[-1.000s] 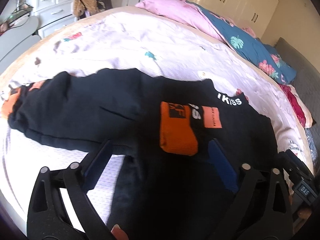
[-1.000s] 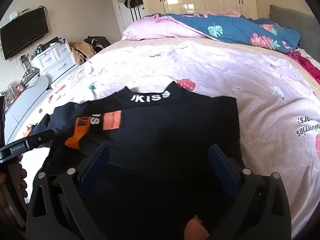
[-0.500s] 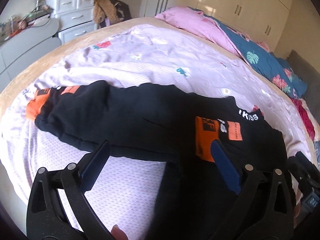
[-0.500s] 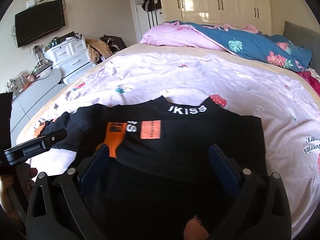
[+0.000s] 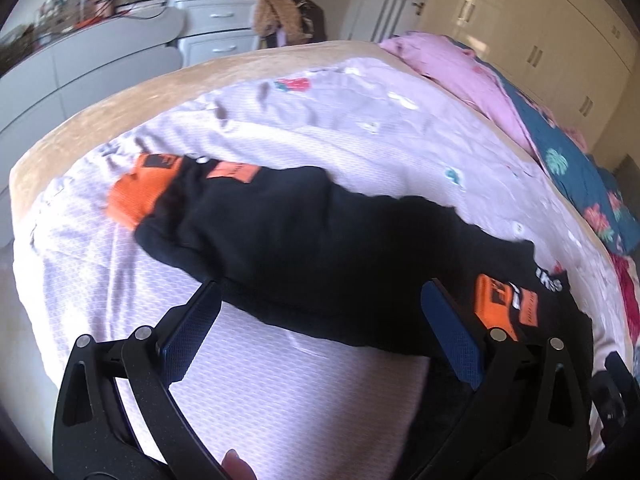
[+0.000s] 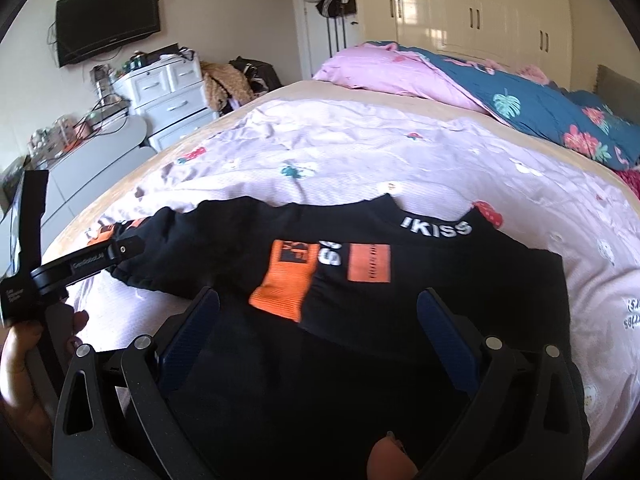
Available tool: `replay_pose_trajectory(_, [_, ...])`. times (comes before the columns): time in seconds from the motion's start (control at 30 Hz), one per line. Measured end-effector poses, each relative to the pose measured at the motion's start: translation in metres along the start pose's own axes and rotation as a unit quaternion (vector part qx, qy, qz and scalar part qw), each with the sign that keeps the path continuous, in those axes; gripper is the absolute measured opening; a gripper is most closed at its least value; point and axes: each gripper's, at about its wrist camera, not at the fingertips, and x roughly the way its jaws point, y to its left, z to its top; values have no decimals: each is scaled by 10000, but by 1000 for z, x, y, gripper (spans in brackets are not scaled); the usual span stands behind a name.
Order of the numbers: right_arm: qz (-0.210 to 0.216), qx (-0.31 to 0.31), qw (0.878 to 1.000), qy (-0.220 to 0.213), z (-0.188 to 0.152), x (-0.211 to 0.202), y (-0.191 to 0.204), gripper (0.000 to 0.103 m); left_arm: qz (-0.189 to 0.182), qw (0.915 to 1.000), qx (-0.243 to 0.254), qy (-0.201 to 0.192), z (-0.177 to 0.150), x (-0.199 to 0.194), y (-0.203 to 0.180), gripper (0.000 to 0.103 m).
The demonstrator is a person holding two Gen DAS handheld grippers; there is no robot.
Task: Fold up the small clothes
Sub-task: 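Move the left gripper to the other orange cuff and grasp it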
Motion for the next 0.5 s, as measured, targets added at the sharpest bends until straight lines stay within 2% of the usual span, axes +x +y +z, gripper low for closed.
replay_pose_trajectory(0.3, [215,-242,9995,35,10,13,33,99,218,9977,-647,7,8,9,44,94])
replay_pose_trajectory(0.5, [335,-412,9986,71,13,22,54,99,230,9945,-1001,196,9,22,66,94])
